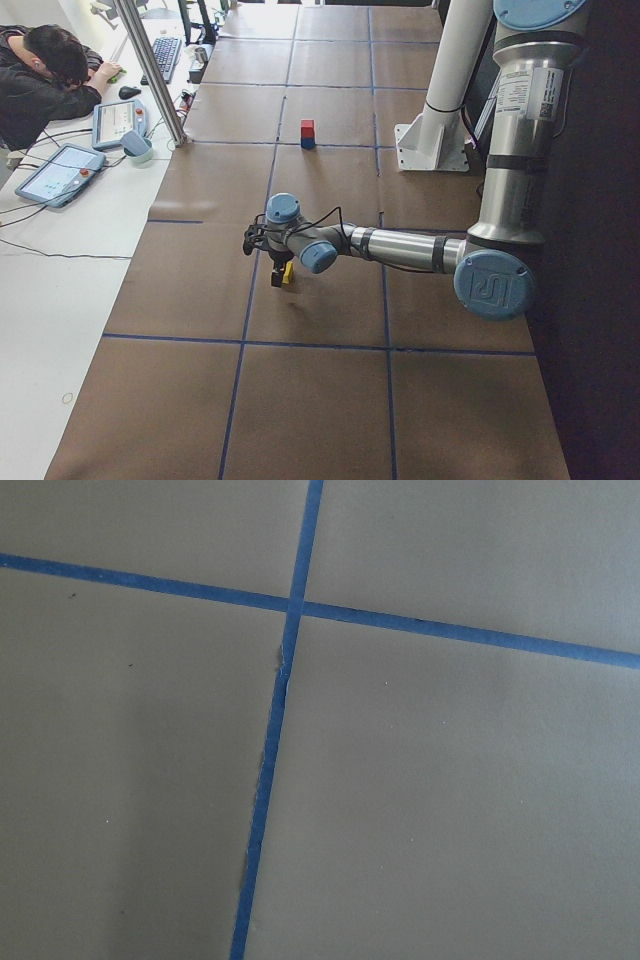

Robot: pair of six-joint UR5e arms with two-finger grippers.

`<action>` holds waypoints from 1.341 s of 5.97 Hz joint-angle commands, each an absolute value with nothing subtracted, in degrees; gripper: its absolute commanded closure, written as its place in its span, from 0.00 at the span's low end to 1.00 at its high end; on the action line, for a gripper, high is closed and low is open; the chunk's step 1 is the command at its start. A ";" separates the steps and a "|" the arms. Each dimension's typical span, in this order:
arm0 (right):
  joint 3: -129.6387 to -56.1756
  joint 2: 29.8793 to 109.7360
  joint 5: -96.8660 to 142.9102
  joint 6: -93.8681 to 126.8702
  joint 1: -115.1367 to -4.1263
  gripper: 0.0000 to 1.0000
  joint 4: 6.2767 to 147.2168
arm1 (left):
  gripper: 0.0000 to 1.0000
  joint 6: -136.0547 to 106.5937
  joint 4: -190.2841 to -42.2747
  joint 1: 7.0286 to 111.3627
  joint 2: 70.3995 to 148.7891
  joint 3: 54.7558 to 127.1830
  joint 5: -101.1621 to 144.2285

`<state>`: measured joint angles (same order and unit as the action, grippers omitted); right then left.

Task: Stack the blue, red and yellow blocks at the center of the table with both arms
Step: 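Lower the left gripper onto the yellow cube and grasp it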

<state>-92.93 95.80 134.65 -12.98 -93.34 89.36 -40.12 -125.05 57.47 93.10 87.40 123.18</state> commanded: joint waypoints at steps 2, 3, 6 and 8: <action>-92.90 95.80 134.65 -13.10 -93.34 0.00 89.38 | 0.00 -40.43 -125.16 54.94 93.25 86.40 123.05; -92.90 95.80 134.65 -13.10 -93.34 0.00 89.38 | 0.16 -40.43 -125.33 54.50 94.73 84.92 122.96; -93.08 95.80 134.65 -13.10 -93.34 0.00 89.30 | 0.78 -40.34 -124.45 54.49 96.76 85.25 123.31; -93.08 95.89 134.82 -13.01 -93.34 0.00 89.30 | 0.83 -40.52 -108.21 54.58 104.98 91.71 122.79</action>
<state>-93.07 95.83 134.74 -13.07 -93.34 89.30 -40.44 -116.58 54.55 100.85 88.12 123.09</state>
